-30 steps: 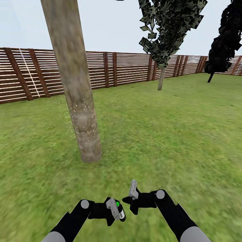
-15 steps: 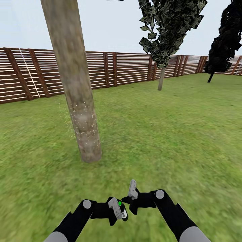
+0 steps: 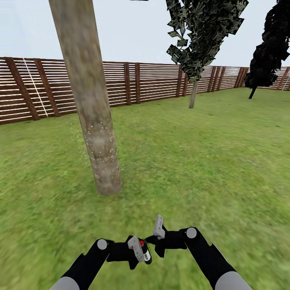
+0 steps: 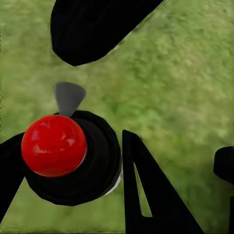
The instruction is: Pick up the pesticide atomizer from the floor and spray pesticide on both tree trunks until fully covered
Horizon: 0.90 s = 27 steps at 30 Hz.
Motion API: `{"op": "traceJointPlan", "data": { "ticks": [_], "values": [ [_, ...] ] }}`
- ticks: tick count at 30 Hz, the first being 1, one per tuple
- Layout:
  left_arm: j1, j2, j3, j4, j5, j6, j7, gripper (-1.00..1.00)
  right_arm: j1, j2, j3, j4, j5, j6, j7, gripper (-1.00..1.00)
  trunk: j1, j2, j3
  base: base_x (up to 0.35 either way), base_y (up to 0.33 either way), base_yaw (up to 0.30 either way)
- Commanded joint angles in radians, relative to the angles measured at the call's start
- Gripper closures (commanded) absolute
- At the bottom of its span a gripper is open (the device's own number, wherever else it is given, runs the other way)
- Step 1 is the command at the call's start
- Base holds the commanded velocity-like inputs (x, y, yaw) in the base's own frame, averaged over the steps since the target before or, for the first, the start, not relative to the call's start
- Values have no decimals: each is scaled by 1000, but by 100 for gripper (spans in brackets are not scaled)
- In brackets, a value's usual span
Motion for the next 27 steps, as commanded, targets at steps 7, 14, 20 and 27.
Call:
{"op": "traceJointPlan", "data": {
  "ticks": [7, 14, 20, 27],
  "values": [
    [4, 195, 32, 2, 5, 0, 2, 100, 0, -1, -2, 4, 1, 0, 0, 100, 0, 0, 0, 0, 0, 0],
    [15, 255, 319, 77, 7, -33, 22, 100, 0, -45, -244, 251, -6, -7, -232, 100, 0, 0, 0, 0, 0, 0],
    [30, 257, 649, 107, 7, -75, 90, 100, 2, -25, -431, 506, -24, -197, -786, -100, 0, 0, 0, 0, 0, 0],
    [70, 241, 822, 111, 13, -80, 394, 100, 90, -153, -537, 626, -176, -352, -850, -100, 0, 0, 0, 0, 0, 0]
  ]
}}
